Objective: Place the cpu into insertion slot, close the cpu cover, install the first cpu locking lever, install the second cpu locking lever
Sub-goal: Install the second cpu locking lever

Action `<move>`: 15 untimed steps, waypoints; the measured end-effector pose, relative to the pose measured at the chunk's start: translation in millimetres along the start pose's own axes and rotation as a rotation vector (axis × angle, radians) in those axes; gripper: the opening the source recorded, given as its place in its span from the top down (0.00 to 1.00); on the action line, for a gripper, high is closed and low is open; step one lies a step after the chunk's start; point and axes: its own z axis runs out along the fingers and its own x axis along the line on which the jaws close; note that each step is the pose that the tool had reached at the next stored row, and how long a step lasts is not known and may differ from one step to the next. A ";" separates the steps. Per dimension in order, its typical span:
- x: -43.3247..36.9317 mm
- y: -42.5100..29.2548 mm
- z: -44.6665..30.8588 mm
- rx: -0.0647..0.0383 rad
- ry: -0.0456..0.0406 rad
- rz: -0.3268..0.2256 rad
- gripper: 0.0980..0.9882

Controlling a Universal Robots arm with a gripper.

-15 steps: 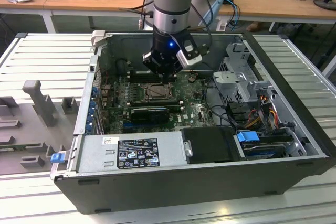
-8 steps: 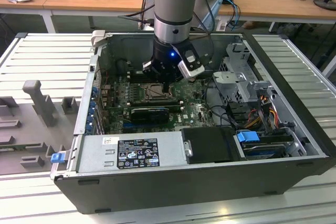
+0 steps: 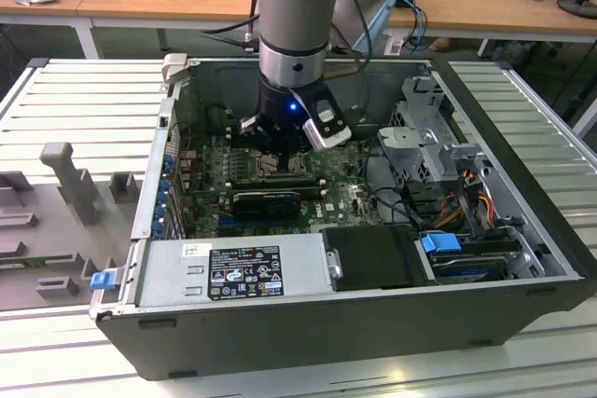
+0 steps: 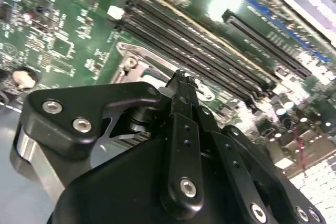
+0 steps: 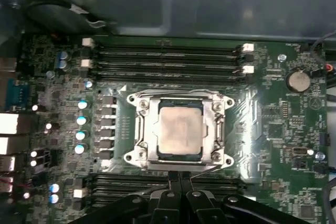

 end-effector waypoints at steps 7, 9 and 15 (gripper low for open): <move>12.0 -9.9 4.0 -0.048 0.0002 -0.014 0.99; 14.4 -11.2 8.9 -0.059 0.0034 -0.042 0.99; 16.8 -12.8 20.0 -0.073 0.0049 -0.057 0.99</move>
